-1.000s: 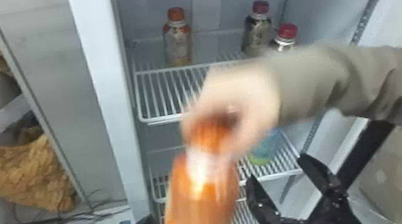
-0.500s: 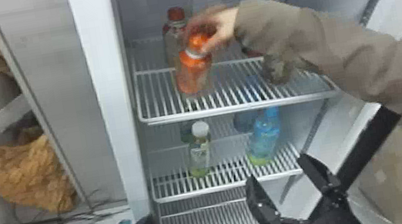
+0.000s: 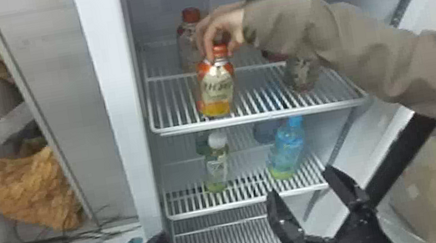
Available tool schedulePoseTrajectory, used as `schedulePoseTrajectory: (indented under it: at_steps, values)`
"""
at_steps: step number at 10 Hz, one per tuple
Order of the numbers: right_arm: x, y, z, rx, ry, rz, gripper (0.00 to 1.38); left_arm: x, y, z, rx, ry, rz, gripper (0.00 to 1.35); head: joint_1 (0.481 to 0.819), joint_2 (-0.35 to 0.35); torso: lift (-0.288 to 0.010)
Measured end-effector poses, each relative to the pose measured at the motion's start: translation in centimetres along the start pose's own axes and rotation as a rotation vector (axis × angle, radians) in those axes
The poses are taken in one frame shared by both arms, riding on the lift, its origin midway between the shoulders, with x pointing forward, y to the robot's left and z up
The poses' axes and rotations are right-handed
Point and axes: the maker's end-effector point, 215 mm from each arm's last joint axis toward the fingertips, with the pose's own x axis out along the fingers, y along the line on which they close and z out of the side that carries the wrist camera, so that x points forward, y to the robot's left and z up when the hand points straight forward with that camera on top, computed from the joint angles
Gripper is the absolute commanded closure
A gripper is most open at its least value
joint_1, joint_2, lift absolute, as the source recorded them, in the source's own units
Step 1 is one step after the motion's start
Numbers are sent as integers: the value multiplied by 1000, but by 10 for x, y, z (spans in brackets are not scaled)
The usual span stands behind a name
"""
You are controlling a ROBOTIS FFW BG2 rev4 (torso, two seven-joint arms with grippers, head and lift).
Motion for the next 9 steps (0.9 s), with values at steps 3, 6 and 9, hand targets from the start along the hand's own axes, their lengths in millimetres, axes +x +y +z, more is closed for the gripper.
schedulePoseTrajectory:
  at_steps: [3,6,9]
  values:
    - [-1,-3,-5,19,6,-8,-2,0,0,0,-1,-1,1,1205,695,-211,-69]
    - [-2,-4,-7,31,8,-11,-2,-1,1,-1,-3,0,3,1205,695,-212,-69]
    - [-2,-4,-7,38,9,-13,-2,-1,2,0,-3,-3,4,1205,695,-211,-69]
